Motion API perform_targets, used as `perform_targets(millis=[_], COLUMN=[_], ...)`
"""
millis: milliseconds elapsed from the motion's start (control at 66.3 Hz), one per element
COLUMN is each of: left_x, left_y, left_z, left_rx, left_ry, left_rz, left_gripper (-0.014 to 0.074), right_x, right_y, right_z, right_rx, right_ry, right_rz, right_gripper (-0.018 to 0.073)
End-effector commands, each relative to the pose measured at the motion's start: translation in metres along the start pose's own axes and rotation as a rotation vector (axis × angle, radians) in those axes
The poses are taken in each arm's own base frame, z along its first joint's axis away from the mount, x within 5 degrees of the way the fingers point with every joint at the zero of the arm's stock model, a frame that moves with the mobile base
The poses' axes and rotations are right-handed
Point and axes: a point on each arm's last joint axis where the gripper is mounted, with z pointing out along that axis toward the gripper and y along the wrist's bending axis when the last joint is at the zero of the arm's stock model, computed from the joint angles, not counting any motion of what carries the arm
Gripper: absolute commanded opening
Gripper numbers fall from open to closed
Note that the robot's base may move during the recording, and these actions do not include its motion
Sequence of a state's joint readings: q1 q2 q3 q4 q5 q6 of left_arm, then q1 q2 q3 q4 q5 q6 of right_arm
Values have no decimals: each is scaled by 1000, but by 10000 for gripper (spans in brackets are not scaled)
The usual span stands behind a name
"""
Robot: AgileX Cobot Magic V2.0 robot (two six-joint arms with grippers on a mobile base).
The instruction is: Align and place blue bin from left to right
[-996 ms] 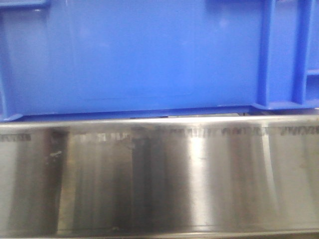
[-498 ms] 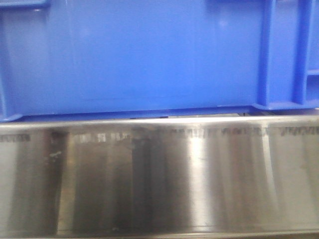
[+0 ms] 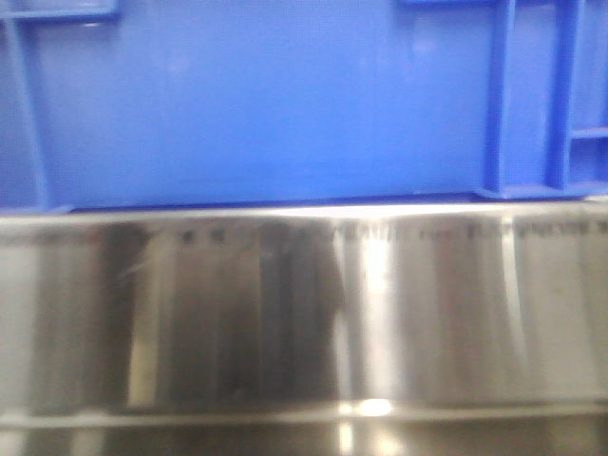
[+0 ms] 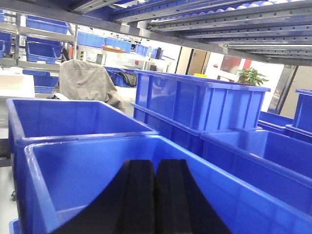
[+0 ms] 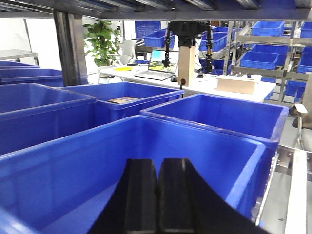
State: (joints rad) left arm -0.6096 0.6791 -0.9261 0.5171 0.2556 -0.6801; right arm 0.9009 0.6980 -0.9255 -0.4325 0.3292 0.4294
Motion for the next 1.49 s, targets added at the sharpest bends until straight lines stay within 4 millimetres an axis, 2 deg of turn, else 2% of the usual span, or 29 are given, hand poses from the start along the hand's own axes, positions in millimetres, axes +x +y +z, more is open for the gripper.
perform_targets(millis=[0,1479], left_x=[-2,-2], left_y=[-2,-2], left_z=[-1,-1], left_rx=[18,18], left_ry=[-20,-20], left_rz=[12,12], left_gripper=[-111,-111], right_x=[-3,-3], right_y=[1,1], right_z=[-2,-2], right_rx=[-11,-11], right_ry=[-27,-27], right_rz=[-16,-16], right_gripper=[-79,-79])
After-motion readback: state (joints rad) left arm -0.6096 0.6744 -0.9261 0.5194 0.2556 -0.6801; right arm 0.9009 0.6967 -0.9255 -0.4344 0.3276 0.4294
